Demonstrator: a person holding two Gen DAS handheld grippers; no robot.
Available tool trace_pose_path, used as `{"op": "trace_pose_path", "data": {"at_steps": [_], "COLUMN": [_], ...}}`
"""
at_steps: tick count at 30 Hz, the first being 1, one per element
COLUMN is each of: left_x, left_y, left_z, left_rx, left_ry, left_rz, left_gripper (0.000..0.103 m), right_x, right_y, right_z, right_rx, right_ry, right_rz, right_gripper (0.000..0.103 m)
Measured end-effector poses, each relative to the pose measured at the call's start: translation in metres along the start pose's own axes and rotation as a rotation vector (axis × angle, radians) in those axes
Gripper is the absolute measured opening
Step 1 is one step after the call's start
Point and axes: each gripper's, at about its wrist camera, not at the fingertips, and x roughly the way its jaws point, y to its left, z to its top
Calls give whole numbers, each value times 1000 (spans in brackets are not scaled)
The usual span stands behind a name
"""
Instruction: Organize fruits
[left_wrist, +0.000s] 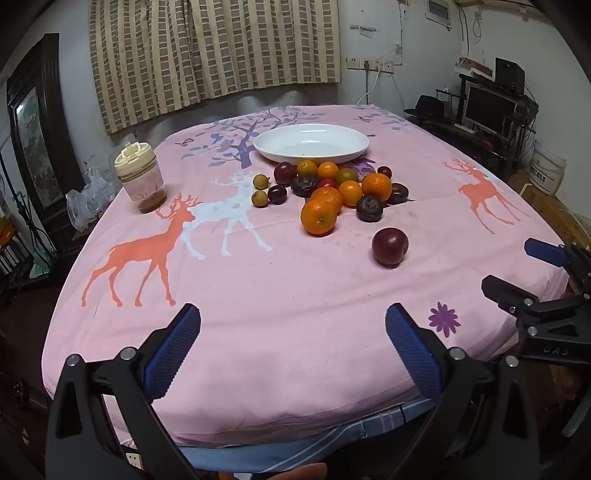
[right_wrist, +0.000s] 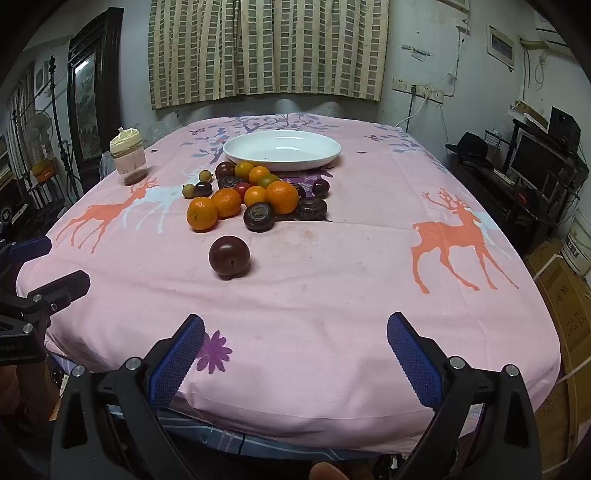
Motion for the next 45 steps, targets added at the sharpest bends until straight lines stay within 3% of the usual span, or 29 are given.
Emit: {"op": "trace_pose_path", "data": {"at_steps": [45], "left_x": [-1], "left_y": [-9], "left_z": [-5], "left_rx": [10], "left_ry": [-9], "left_rz": [-12], "left_gripper": [98], "right_x": [-2], "right_y": [2], "right_z": [-1], "right_rx": [-4], "right_ry": [-3], "right_rz": [-3], "right_gripper": [99]}}
